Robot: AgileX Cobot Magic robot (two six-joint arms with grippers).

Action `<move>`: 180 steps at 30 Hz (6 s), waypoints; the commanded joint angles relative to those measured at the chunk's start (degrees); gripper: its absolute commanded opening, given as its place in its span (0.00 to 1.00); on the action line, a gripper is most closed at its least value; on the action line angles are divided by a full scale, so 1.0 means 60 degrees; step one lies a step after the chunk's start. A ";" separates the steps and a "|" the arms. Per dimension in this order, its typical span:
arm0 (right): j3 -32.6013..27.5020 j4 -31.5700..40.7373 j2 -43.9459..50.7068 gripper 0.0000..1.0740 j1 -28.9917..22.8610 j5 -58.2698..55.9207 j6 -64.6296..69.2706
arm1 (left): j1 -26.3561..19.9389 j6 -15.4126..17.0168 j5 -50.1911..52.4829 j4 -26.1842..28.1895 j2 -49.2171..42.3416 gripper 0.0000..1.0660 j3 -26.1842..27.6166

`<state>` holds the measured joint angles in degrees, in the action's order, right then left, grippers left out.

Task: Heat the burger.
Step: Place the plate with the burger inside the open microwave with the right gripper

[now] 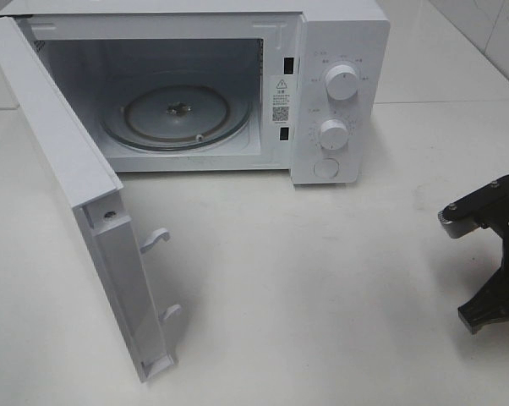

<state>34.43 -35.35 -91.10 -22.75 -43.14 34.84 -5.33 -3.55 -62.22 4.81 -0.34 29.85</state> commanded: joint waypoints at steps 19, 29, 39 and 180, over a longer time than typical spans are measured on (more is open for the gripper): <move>0.0019 -0.0783 0.0879 0.00 -0.1471 -0.1203 0.0048 | 0.0000 -0.0019 0.0124 0.0057 -0.0153 0.94 -0.0029; 0.0010 -0.0754 0.1738 0.00 -0.2282 -0.1748 -0.0286 | 0.0000 -0.0019 0.0124 0.0057 -0.0153 0.94 -0.0029; 0.0010 -0.0754 0.1996 0.00 -0.3638 -0.1948 -0.0640 | 0.0000 -0.0019 0.0124 0.0057 -0.0153 0.94 -0.0029; 0.1413 0.5271 0.1767 0.00 -0.2683 0.4517 -2.0579 | 0.0000 -0.0019 0.0124 0.0057 -0.0153 0.94 -0.0029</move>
<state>41.88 -4.07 -80.73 -38.96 -18.22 -89.44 -5.33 -3.55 -62.22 4.81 -0.34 29.85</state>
